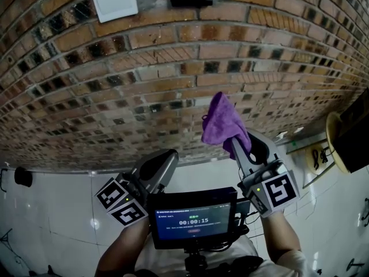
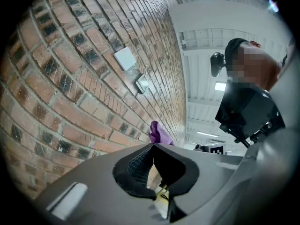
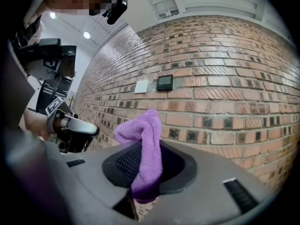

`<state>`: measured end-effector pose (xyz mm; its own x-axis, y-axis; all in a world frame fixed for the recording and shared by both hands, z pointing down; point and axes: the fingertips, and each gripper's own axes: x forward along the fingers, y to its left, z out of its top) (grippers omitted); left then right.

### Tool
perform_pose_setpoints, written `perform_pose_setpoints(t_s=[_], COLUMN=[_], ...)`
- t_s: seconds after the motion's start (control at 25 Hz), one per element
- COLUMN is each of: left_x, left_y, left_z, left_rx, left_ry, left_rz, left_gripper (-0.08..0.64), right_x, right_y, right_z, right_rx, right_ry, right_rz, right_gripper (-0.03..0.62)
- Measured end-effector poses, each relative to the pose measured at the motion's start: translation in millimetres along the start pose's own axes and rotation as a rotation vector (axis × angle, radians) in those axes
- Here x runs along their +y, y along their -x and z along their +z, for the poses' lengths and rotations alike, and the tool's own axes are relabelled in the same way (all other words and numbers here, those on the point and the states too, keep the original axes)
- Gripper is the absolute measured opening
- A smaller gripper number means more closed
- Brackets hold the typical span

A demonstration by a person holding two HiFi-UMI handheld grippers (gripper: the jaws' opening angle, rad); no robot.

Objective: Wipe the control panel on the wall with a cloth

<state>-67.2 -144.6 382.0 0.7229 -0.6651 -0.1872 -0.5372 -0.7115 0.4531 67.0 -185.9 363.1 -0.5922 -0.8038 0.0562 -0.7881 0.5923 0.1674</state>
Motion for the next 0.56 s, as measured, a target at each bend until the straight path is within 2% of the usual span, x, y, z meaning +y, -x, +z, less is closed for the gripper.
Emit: perform_pose_setpoints(t_s=[0.56], left_x=[-4], left_y=[1], left_z=[-15], left_rx=[0.02], left_ry=[0.026], left_rz=[0.002], left_gripper=[-0.012], right_x=[2], right_y=[0], right_z=[-9], right_rx=[0.025], right_ry=[-0.013], right_rz=[0.009], right_gripper=[0.097])
